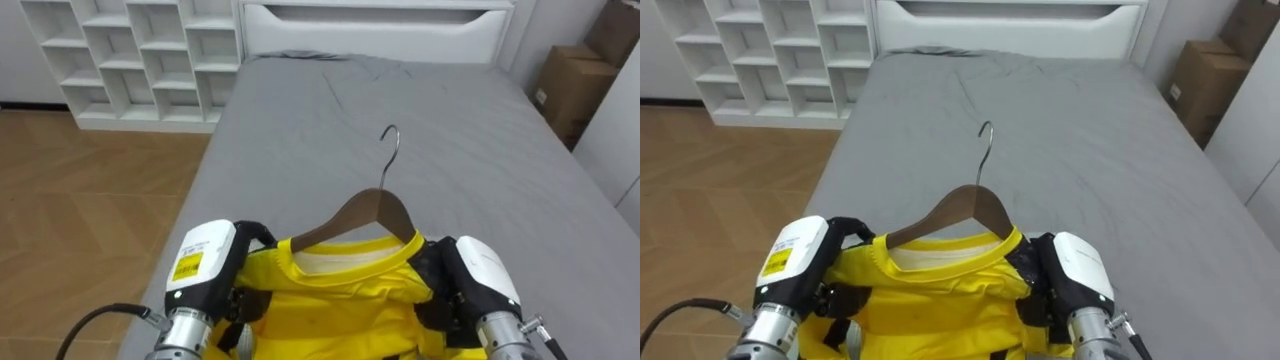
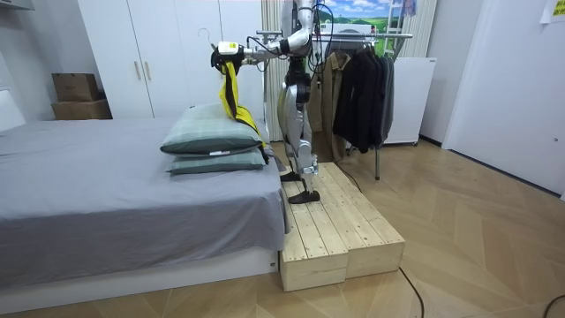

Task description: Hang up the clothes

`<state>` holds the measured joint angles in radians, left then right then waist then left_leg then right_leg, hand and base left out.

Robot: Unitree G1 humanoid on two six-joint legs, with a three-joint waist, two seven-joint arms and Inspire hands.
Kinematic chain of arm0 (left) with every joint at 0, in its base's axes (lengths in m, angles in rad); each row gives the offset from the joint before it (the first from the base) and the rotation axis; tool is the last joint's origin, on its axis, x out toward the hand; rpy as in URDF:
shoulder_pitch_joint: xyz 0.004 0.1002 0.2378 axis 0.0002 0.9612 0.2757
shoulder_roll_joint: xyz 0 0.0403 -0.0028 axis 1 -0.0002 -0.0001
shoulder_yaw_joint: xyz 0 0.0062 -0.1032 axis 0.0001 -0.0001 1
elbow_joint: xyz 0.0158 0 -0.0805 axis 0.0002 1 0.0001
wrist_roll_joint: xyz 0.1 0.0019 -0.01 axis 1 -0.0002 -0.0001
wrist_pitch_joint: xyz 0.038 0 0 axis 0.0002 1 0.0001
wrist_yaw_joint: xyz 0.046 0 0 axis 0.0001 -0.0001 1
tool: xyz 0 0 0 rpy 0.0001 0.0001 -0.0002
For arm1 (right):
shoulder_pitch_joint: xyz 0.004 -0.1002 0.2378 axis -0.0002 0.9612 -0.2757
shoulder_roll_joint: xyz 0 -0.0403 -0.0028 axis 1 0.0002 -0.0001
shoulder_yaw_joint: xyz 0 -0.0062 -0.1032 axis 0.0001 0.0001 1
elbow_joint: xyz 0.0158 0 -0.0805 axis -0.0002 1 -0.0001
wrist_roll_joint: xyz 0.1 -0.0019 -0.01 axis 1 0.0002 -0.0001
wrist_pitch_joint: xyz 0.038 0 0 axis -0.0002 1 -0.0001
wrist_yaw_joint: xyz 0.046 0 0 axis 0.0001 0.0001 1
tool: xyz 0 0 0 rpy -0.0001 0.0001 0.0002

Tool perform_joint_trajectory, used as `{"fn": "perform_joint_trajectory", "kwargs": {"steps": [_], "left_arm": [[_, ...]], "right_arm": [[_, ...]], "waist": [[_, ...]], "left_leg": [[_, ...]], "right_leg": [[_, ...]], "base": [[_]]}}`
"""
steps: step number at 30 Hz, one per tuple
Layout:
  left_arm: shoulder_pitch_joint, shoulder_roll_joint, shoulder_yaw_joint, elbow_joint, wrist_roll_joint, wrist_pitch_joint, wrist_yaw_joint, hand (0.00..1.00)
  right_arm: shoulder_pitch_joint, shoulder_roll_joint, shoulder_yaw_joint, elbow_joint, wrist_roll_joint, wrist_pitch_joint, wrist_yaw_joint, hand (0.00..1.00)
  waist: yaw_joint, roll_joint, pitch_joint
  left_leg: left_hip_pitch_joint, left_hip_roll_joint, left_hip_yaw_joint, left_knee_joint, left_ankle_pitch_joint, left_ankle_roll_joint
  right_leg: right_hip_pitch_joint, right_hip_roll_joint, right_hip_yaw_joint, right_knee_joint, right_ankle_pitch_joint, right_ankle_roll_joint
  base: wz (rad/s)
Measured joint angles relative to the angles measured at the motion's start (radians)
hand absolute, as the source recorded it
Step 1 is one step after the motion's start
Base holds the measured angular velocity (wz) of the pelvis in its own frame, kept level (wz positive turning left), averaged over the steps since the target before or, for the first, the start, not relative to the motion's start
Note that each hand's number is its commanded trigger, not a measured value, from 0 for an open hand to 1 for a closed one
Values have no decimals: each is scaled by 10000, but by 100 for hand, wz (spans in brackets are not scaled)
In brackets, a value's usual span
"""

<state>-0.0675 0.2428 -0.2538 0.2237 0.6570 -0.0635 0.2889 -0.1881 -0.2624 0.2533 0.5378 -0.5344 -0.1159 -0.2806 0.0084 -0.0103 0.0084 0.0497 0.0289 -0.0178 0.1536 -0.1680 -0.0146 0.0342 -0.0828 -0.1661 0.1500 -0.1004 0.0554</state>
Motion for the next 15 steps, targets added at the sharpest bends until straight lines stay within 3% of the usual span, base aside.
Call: {"fn": "perform_joint_trajectory", "kwargs": {"steps": [8, 12, 15], "left_arm": [[0, 6, 62, -2, -749, -18, -99, 0], [-4, -68, 405, -411, -2114, -42, -139, 0], [-18, -141, 758, -830, -2870, -149, -126, 0]], "right_arm": [[-1, -11, -3, 7, 2, -3, -14, 100], [-2, 14, -92, -5, 316, -146, -141, 100], [-55, 57, -165, -53, 749, -328, -369, 100]], "waist": [[-4, -9, 6], [25, -150, 71], [58, -278, 54]], "left_leg": [[-1, -1, -5, 14, 1, 1], [-44, 0, -1, 71, 0, 0], [-40, -1, -1, 68, 0, -1]], "right_leg": [[12, -7, -15, 2, 0, 0], [4, -7, -21, 2, -13, 16], [5, -6, -22, 3, -19, 19]], "base": [[0], [0], [0]]}}
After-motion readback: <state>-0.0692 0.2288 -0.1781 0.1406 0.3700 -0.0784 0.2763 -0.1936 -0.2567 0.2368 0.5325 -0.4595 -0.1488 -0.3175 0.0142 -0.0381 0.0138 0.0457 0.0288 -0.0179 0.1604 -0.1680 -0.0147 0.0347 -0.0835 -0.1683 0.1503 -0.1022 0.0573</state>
